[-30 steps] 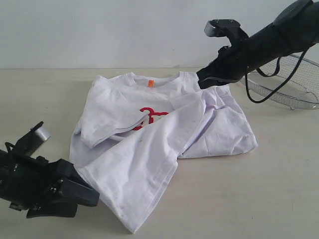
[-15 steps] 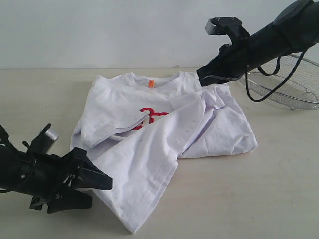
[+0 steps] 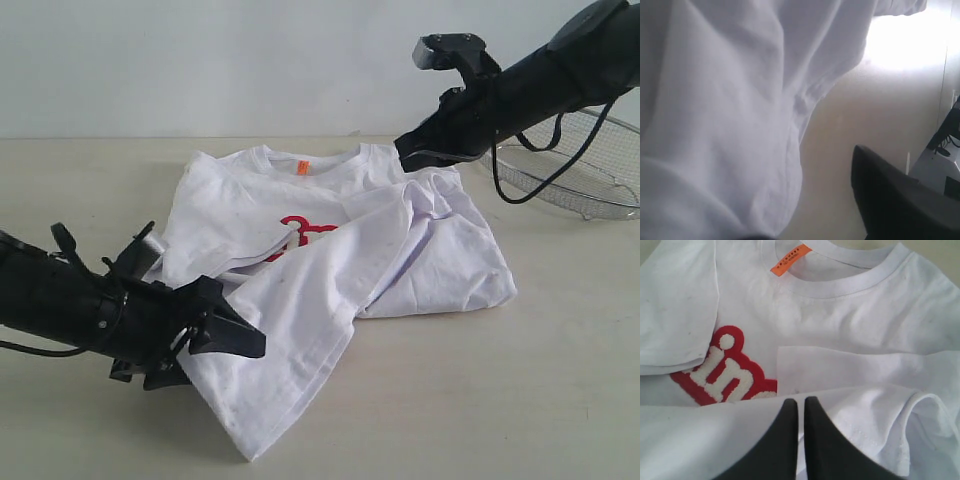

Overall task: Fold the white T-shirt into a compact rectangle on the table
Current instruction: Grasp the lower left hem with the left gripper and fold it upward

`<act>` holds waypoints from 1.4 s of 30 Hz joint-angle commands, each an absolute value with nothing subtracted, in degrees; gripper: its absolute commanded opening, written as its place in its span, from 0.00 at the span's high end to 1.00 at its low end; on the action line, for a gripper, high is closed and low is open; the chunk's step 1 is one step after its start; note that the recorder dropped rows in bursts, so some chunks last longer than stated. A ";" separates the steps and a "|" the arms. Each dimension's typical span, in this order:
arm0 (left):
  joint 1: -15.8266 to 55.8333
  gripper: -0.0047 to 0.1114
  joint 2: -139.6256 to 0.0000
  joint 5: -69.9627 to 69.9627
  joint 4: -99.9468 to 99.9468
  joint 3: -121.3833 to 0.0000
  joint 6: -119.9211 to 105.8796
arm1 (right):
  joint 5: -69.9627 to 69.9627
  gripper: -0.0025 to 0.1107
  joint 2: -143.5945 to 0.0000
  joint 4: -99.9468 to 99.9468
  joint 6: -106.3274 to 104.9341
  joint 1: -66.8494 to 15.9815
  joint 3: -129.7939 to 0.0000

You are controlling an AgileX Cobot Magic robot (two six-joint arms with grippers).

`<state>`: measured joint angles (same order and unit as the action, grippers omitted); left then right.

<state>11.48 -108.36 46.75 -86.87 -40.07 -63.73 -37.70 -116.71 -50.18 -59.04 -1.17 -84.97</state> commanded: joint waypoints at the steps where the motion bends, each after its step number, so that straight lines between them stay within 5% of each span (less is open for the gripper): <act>1: 12.03 0.56 -108.45 45.15 -87.63 -40.30 -64.28 | -37.63 0.98 -116.63 -50.42 -59.27 -1.15 -85.33; 7: 12.03 0.92 -108.45 45.07 -87.63 -40.30 -66.74 | -37.63 0.98 -116.63 -50.42 -59.27 -1.15 -85.33; 42: 11.90 0.92 -103.52 45.46 -85.36 -54.41 -61.00 | -38.79 0.98 -116.63 -50.15 -59.27 -1.15 -85.33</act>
